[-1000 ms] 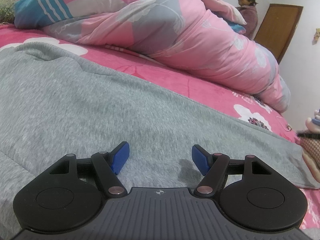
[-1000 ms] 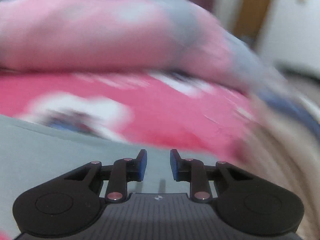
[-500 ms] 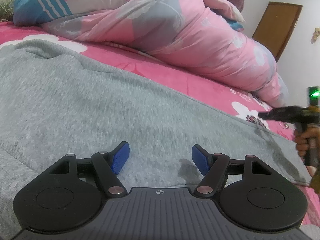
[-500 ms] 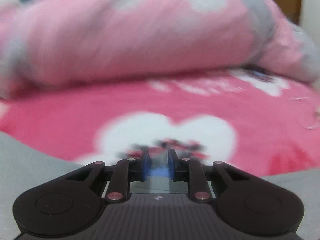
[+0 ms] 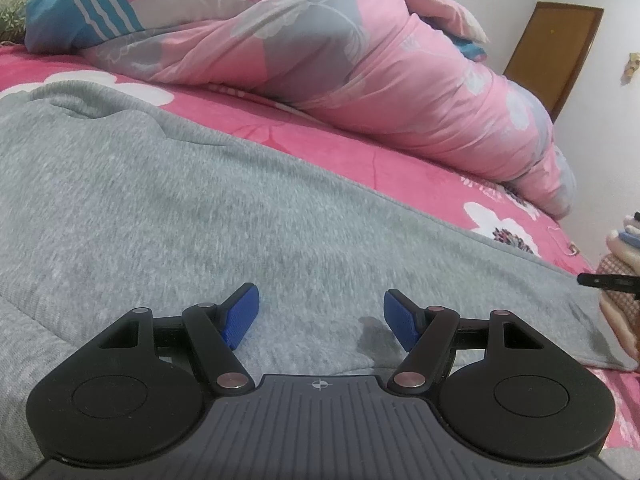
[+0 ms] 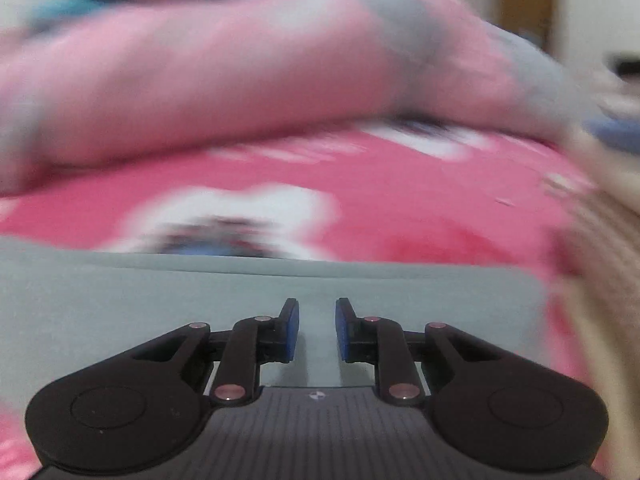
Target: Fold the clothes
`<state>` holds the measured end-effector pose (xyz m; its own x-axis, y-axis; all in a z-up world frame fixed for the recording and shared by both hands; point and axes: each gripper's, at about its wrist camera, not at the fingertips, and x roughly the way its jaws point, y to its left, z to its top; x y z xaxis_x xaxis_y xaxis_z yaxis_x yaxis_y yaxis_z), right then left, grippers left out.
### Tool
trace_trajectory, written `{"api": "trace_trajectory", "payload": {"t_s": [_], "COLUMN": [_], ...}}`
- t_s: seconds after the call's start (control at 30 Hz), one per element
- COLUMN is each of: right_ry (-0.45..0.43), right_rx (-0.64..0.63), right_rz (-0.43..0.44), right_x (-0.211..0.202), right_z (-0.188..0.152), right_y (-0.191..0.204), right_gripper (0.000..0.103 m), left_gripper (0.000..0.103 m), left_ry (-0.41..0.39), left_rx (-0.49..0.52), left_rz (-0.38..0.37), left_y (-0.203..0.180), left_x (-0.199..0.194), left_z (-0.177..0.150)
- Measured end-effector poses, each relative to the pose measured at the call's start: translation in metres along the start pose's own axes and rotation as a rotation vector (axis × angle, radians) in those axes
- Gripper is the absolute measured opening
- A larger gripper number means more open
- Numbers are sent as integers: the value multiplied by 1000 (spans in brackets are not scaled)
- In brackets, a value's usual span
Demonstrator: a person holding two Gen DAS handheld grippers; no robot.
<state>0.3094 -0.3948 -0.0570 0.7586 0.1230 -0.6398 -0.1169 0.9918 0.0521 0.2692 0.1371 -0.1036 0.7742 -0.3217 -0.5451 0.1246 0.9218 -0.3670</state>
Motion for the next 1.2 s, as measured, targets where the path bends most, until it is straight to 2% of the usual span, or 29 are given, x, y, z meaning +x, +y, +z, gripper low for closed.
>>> {"api": "trace_trajectory", "payload": {"t_s": [0.07,0.13,0.17,0.23,0.3,0.33,0.4,0.47,0.57,0.6,0.67,0.77,0.8,0.87,1.0,1.03,1.13,1.2], "right_ry": [14,64,94,94,79,77,56,104,191,156,131,106,109,181,250,210,164,164], "right_rx": [-117,-192,-198,-174,-55,-38,-33,-55,-207,-192,-79,-48,-61,-36,-98,-71,79,130], "right_rz": [149,164,130,52,-98,-144,-50,138,203,166,102,19,62,227,223,206,101,101], "right_x": [0,26,46,80,93,92,78,70,96,111,122,114,104,90,118,123,127,108], "right_z": [-7,-4,-1,9,31,40,48,44,29,32,49,66,67,60,37,42,63,64], "right_y": [37,62,65,53,31,25,34,60,110,113,109,111,113,118,141,140,119,91], "right_gripper": [20,20,20,19,21,21,21,21,20,19,13,15,16,16,14,14,16,17], "left_gripper": [70,70,70,70,70,71,72,73,73,73,73,73,73,74,74,74,74,75], "left_ry": [-1,-3,-4,-6,-6,-5,-3,-1,-3,-4,-7,-5,-3,0,-2,-4,-6,-4], "left_rx": [7,13,10,4,1,4,6,7,11,10,4,0,2,5,10,8,-2,-3], "left_rz": [5,8,5,-1,-4,-3,-6,-8,-8,-9,-13,-16,-15,-15,-13,-15,-22,-22], "left_y": [-1,-2,-1,1,2,1,1,1,1,1,2,2,1,1,0,1,2,2], "left_x": [0,0,0,-1,-1,-1,0,0,0,-1,-1,-1,0,0,0,-1,-2,-1], "left_z": [0,-1,-1,-1,-1,-1,0,0,0,-1,-1,0,0,1,0,0,0,0]}}
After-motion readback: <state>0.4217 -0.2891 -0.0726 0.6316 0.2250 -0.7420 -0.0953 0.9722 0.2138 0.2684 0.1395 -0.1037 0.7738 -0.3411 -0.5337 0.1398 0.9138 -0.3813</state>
